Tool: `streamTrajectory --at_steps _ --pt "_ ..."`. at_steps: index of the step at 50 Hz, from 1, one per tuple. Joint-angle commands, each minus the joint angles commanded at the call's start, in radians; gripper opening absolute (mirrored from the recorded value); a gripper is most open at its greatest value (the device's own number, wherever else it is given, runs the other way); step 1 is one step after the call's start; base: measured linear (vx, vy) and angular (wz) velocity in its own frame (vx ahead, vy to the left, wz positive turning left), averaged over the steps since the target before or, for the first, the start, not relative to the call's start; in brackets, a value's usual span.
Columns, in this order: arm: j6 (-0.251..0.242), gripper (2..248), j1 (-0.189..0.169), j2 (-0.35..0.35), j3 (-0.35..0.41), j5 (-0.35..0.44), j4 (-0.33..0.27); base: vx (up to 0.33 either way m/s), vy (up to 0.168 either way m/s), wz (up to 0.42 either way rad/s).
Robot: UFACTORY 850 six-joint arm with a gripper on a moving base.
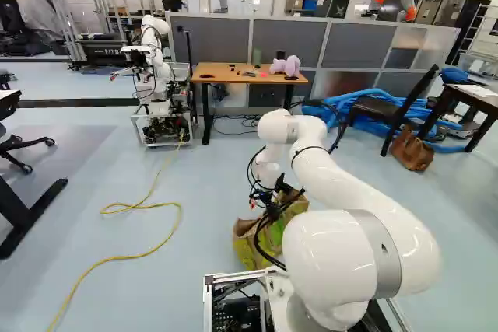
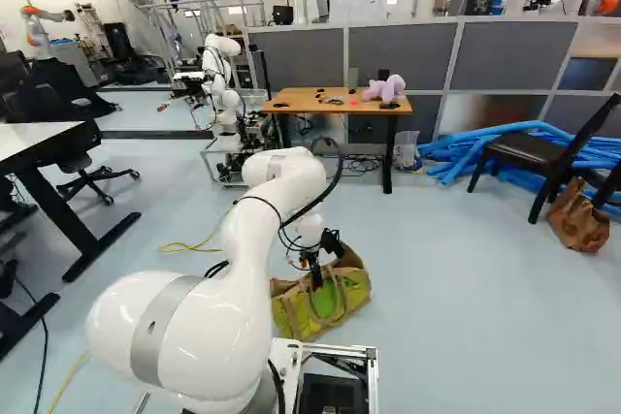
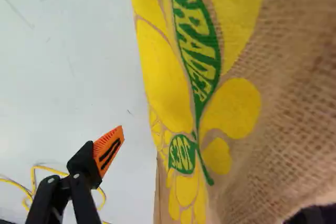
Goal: Pick up the bag on the ground and place it on the table
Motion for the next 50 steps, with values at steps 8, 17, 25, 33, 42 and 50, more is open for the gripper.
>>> streamTrajectory --at_steps 8,17,25,33,42,50 --pt "0.000 247 0.000 -0.029 -0.031 0.000 0.000 0.000 0.000 0.000" --pt "0.000 216 0.000 -0.038 -0.040 0.000 0.000 0.000 0.000 0.000" --pt "0.000 142 0.000 -0.039 -0.041 0.000 0.000 0.000 0.000 0.000" --pt "0.000 104 0.000 -0.039 -0.041 0.000 0.000 0.000 0.000 0.000" --pt "0.000 32 0.000 -0.017 -0.018 0.000 0.000 0.000 0.000 0.000" --pt "0.000 22 0.000 0.013 0.013 0.000 0.000 0.000 0.000 0.000"
